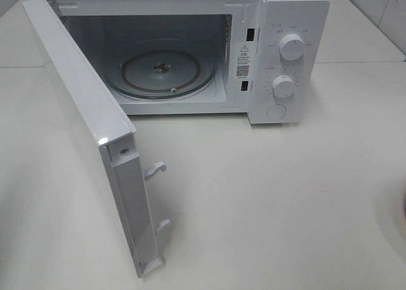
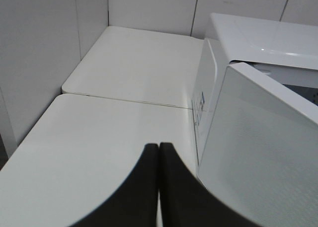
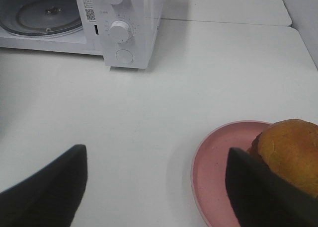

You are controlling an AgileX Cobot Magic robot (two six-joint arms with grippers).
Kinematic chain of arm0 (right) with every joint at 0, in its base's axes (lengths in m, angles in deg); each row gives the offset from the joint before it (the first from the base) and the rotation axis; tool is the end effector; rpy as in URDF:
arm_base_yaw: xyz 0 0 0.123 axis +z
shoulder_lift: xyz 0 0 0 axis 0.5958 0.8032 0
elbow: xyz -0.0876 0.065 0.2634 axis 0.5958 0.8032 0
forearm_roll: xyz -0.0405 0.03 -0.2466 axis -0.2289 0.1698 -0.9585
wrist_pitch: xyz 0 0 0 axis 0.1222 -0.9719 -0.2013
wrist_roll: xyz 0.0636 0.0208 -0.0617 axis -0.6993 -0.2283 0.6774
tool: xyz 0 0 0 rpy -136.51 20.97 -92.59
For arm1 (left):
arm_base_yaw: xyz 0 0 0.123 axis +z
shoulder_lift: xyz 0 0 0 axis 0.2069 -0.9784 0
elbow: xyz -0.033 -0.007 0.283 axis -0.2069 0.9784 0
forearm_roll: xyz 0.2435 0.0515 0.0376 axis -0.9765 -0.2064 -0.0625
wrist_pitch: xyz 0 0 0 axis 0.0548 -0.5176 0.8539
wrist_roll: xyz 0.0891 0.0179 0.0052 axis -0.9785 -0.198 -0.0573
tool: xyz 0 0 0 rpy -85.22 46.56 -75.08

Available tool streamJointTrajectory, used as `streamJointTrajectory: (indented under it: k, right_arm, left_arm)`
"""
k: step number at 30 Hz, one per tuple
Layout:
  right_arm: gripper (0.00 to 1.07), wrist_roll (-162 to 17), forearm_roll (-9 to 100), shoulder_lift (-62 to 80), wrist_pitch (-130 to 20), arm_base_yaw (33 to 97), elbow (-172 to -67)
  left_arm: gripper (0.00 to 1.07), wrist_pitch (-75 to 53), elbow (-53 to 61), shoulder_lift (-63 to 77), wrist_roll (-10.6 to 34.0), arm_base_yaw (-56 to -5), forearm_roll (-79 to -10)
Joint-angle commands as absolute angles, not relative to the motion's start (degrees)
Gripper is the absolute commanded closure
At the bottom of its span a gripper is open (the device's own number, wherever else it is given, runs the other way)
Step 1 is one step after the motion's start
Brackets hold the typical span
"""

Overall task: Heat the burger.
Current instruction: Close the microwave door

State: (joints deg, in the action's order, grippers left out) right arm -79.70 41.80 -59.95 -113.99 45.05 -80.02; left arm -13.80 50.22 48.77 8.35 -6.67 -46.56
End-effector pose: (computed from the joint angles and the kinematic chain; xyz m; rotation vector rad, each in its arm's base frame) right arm -0.0008 -0.0043 0.2822 -0.0955 1.9598 0.0661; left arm 0.1036 0.0046 0.2965 -0.1180 1.7749 -0.0409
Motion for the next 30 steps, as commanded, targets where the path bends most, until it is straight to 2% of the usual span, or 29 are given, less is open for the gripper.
streamJointTrajectory:
  k: [1, 2, 5, 8, 10, 14, 16, 17, 19, 26, 27, 30]
  right_arm:
    - [0.32, -79.87, 42.14, -61.67, -113.08, 44.65, -79.91]
    - [0.32, -79.87, 42.14, -61.67, -113.08, 44.65, -79.91]
    - [0.32, -79.87, 42.14, -61.67, -113.08, 44.65, -79.91]
    - [0.32, -79.87, 42.14, -61.67, -113.08, 44.65, -79.91]
    - [0.32, -79.87, 42.14, -61.67, -113.08, 44.65, -79.91]
    - [0.32, -79.87, 42.14, -61.67, -113.08, 44.65, -79.91]
    - [0.32, -79.87, 42.14, -61.67, -113.08, 44.65, -79.91]
    - [0.32, -79.87, 42.14, -61.67, -113.08, 44.65, -79.91]
    - [0.32, -79.87, 42.14, -61.67, -113.08, 44.65, -79.91]
    - [0.32, -79.87, 42.14, -61.67, -113.08, 44.65, -79.91]
    - [0.32, -79.87, 42.14, -61.67, -113.08, 44.65, -79.91]
    - [0.32, -79.87, 42.14, -61.67, -113.08, 44.65, -79.91]
  left_arm:
    - [1.07, -0.80, 54.46, 44.47, 8.35, -6.50, -46.27]
    - [1.07, -0.80, 54.46, 44.47, 8.35, -6.50, -46.27]
    - [1.07, 11.06, 58.59, 39.26, 8.41, -6.50, -46.50]
    - [1.07, 13.53, 59.44, 38.17, 8.58, -6.50, -46.90]
    - [1.07, 18.97, 61.28, 34.84, 8.58, -6.50, -49.37]
    - [1.07, 21.66, 61.51, 31.35, 9.32, -6.50, -53.15]
    - [1.07, 25.62, 61.51, 27.97, 13.11, -6.50, -56.59]
    - [1.07, 25.62, 61.51, 27.97, 13.11, -6.50, -56.59]
    - [1.07, 29.46, 61.51, 22.64, 19.01, -6.50, -58.36]
    - [1.07, 34.96, 61.16, 15.76, 22.79, -6.50, -63.23]
    - [1.07, 35.53, 60.53, 13.53, 24.91, -6.50, -65.58]
    - [1.07, 36.16, 60.36, 12.38, 25.83, -6.50, -67.30]
